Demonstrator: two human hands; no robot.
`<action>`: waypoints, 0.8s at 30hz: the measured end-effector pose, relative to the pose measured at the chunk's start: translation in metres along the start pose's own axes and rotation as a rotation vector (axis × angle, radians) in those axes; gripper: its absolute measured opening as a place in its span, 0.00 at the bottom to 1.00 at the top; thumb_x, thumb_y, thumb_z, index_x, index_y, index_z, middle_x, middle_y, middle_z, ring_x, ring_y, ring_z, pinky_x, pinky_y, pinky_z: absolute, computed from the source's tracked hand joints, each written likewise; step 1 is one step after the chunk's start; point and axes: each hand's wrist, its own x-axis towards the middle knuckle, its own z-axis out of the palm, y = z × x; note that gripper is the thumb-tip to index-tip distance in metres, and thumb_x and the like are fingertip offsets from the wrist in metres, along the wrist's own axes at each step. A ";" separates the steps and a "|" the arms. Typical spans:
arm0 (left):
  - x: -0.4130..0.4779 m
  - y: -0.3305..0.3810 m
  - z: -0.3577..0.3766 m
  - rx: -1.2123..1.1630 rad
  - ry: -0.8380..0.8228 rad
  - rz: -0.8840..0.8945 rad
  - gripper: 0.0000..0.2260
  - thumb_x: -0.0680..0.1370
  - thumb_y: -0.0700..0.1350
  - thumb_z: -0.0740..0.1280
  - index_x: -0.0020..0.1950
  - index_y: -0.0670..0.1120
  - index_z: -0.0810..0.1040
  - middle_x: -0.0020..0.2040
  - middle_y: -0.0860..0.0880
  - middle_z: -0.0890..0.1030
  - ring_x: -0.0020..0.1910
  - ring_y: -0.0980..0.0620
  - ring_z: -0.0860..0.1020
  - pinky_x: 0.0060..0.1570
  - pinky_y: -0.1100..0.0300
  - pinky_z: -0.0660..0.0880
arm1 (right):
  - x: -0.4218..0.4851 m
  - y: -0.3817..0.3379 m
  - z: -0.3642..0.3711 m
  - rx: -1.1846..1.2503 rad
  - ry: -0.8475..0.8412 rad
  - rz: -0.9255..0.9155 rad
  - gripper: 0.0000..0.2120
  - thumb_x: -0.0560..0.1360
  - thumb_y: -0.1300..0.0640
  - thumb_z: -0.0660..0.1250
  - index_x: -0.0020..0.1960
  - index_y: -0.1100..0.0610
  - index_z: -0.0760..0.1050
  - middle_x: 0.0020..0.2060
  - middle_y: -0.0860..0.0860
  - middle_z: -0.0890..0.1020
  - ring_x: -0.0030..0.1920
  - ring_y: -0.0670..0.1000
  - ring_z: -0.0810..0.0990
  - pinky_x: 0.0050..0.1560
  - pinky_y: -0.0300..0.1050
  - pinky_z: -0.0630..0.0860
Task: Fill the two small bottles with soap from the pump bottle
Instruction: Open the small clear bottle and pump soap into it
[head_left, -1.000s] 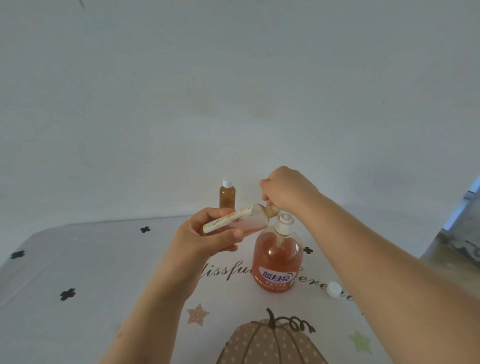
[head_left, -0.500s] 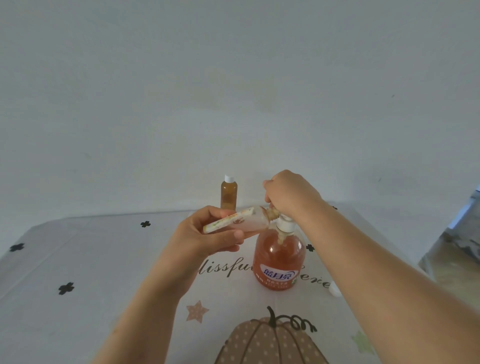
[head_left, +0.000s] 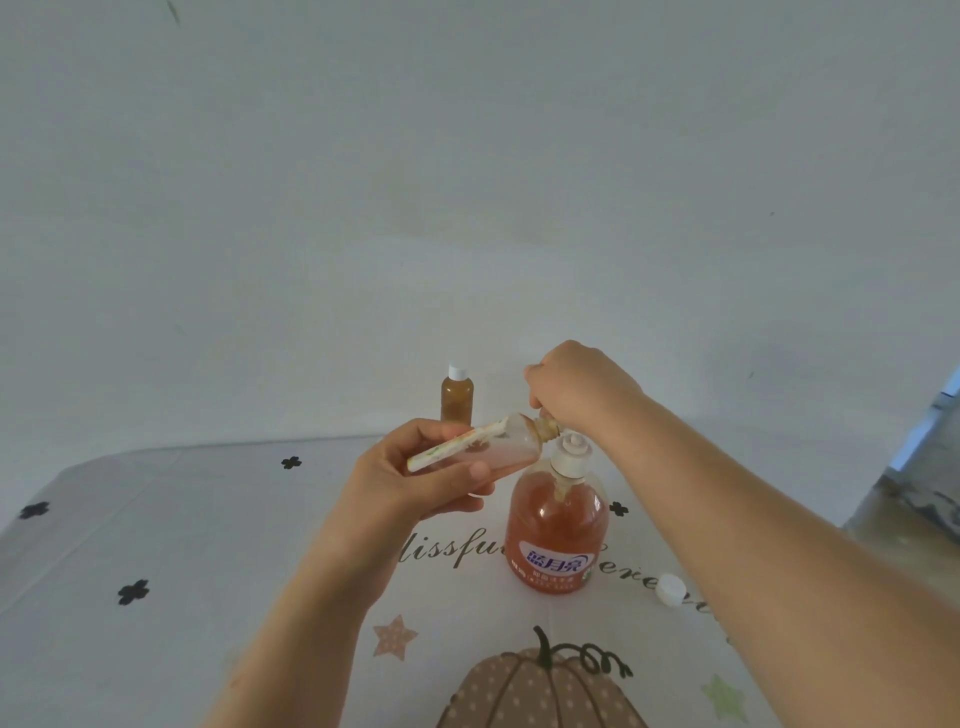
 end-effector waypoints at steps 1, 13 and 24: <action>0.000 0.000 0.000 -0.002 -0.003 -0.001 0.09 0.64 0.40 0.77 0.43 0.48 0.84 0.45 0.40 0.85 0.42 0.43 0.84 0.42 0.56 0.80 | 0.001 0.000 0.001 0.005 0.000 -0.002 0.14 0.77 0.60 0.58 0.50 0.60 0.82 0.45 0.55 0.87 0.37 0.55 0.80 0.41 0.44 0.72; 0.004 -0.005 -0.004 -0.005 -0.026 -0.074 0.14 0.65 0.39 0.76 0.49 0.42 0.81 0.46 0.40 0.85 0.41 0.42 0.84 0.42 0.57 0.81 | 0.008 0.008 0.016 0.048 -0.020 0.027 0.13 0.75 0.59 0.59 0.49 0.58 0.82 0.44 0.54 0.85 0.45 0.56 0.83 0.47 0.46 0.75; -0.001 -0.001 0.000 -0.048 -0.049 -0.051 0.10 0.64 0.40 0.77 0.44 0.47 0.84 0.46 0.40 0.84 0.42 0.43 0.84 0.43 0.56 0.81 | -0.003 -0.001 -0.001 -0.024 -0.005 -0.006 0.11 0.76 0.60 0.59 0.48 0.58 0.80 0.44 0.53 0.86 0.38 0.54 0.79 0.38 0.42 0.69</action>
